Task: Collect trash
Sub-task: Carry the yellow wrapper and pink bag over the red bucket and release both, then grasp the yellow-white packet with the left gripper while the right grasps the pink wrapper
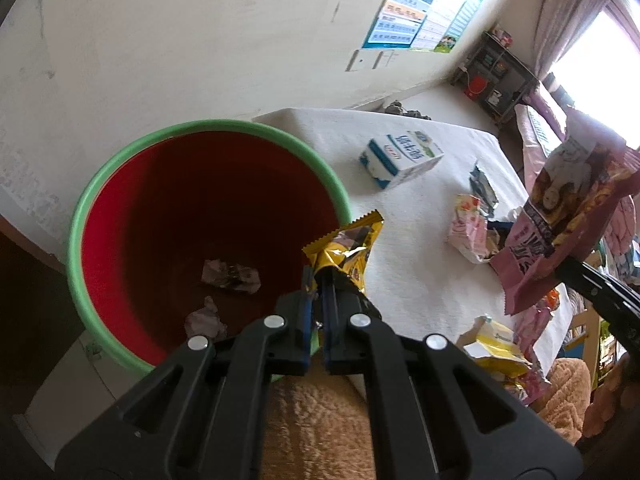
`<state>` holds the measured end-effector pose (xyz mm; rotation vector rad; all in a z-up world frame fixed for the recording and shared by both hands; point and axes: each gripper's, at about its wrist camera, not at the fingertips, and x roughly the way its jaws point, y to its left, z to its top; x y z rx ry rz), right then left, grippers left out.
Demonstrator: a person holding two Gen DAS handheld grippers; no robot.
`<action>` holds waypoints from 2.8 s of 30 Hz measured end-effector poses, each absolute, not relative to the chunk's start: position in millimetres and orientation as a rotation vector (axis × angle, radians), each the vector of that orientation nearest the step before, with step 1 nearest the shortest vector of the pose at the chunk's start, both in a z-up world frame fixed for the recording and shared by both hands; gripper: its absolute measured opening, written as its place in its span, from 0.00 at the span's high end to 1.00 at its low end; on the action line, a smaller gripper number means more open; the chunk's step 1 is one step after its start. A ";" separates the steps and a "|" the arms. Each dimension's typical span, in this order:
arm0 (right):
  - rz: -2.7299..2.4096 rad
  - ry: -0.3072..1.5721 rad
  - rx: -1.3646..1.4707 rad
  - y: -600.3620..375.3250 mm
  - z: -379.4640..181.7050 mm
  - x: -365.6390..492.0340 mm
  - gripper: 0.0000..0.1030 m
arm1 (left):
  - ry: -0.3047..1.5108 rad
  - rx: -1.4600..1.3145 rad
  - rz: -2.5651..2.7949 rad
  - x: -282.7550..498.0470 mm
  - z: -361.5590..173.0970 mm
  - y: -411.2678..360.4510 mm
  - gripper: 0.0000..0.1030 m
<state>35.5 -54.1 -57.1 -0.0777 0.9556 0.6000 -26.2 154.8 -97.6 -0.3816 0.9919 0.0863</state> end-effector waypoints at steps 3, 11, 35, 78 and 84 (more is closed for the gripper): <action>0.618 0.967 -0.084 -43.0 -58.8 37.9 0.91 | 0.993 -0.391 0.107 -29.6 -100.6 164.3 0.97; 0.692 0.983 -0.096 -6.2 -59.2 40.3 0.91 | 1.002 -0.428 0.182 -41.7 -109.3 194.5 0.97; 0.843 1.040 -0.124 87.2 -69.3 46.9 0.88 | 1.012 -0.453 0.316 -53.4 -119.9 239.6 0.97; 0.235 1.199 0.121 -210.7 -144.3 38.0 0.83 | 0.992 0.226 -0.482 -15.4 -91.2 -11.8 0.17; 0.213 1.189 0.192 -230.4 -145.8 35.8 0.82 | 1.088 0.444 -0.687 -4.1 -118.9 -75.7 0.17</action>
